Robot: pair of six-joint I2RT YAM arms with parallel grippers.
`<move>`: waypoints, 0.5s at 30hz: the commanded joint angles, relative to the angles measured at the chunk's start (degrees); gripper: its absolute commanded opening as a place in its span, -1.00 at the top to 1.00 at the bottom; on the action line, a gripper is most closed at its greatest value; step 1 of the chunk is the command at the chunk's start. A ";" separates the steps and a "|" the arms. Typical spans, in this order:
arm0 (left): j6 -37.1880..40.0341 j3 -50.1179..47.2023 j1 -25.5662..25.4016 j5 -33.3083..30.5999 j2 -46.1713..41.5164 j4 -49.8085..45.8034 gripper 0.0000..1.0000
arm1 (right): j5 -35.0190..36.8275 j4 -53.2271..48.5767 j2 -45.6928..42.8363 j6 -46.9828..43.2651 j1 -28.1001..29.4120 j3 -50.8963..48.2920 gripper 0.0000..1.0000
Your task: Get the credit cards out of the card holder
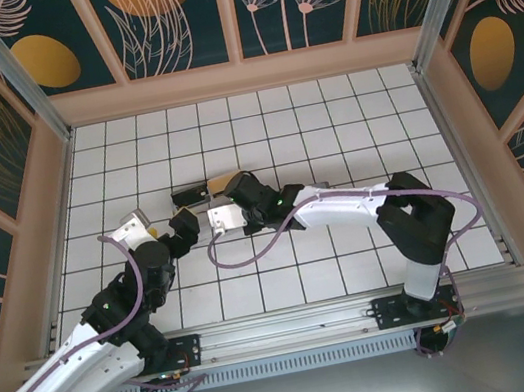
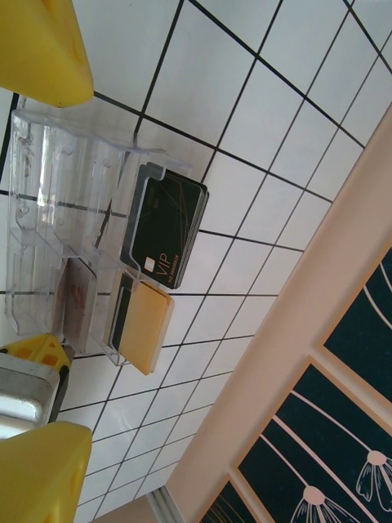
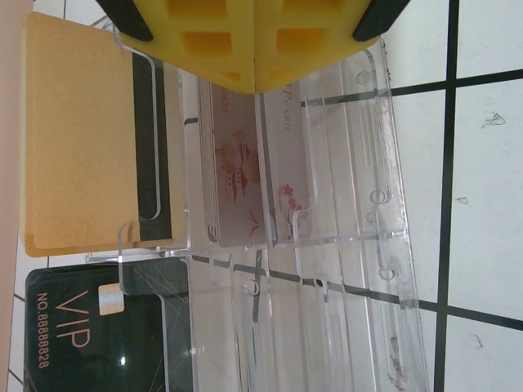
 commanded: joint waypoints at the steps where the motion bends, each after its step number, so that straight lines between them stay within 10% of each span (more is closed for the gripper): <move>1: 0.42 -0.66 0.28 -0.50 -0.33 -0.83 -0.97 | -0.62 0.77 1.46 2.00 -0.54 0.58 1.00; 15: 0.37 -0.91 0.29 0.19 1.14 -0.13 -0.97 | 3.94 3.12 2.97 3.57 -0.53 0.99 0.39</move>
